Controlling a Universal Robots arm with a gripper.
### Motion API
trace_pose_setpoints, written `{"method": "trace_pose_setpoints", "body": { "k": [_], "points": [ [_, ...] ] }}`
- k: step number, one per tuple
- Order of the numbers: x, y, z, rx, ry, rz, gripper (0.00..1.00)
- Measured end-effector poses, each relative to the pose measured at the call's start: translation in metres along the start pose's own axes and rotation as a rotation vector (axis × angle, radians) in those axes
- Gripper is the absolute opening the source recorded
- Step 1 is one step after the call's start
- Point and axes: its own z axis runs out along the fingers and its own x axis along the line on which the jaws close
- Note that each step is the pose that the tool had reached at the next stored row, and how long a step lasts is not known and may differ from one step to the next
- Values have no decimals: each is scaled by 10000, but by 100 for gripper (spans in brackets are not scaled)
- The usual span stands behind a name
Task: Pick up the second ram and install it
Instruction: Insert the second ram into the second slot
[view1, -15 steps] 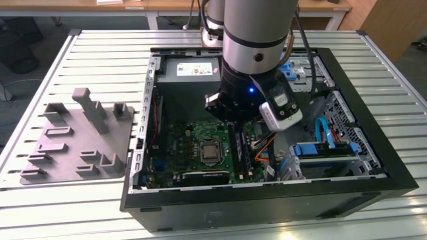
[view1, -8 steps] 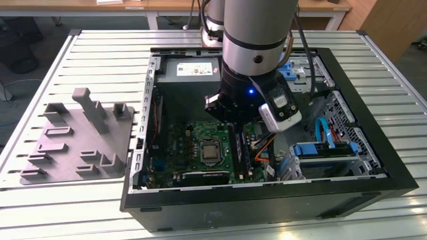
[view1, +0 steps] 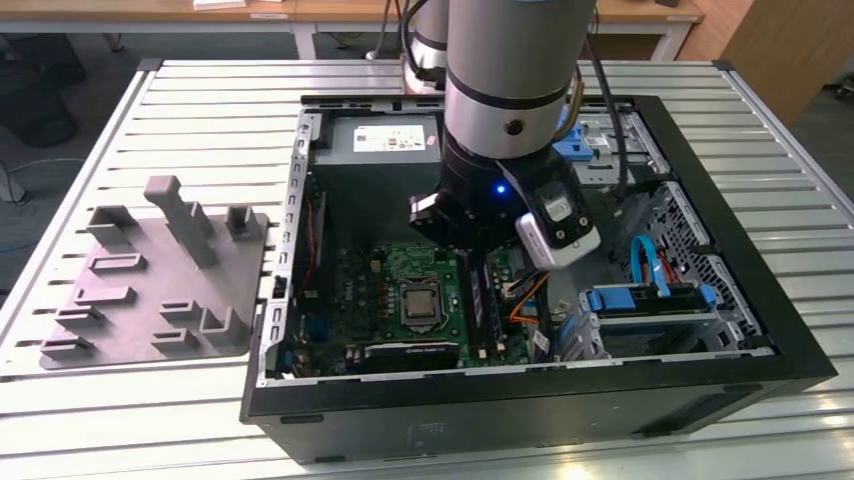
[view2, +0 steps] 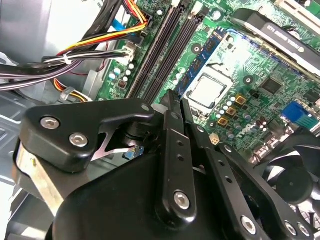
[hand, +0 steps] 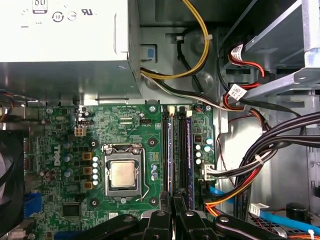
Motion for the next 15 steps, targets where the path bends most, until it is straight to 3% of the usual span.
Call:
{"method": "trace_pose_setpoints", "body": {
  "k": [15],
  "points": [
    [3,-7,148,2,-2,51,14]
  ]
}}
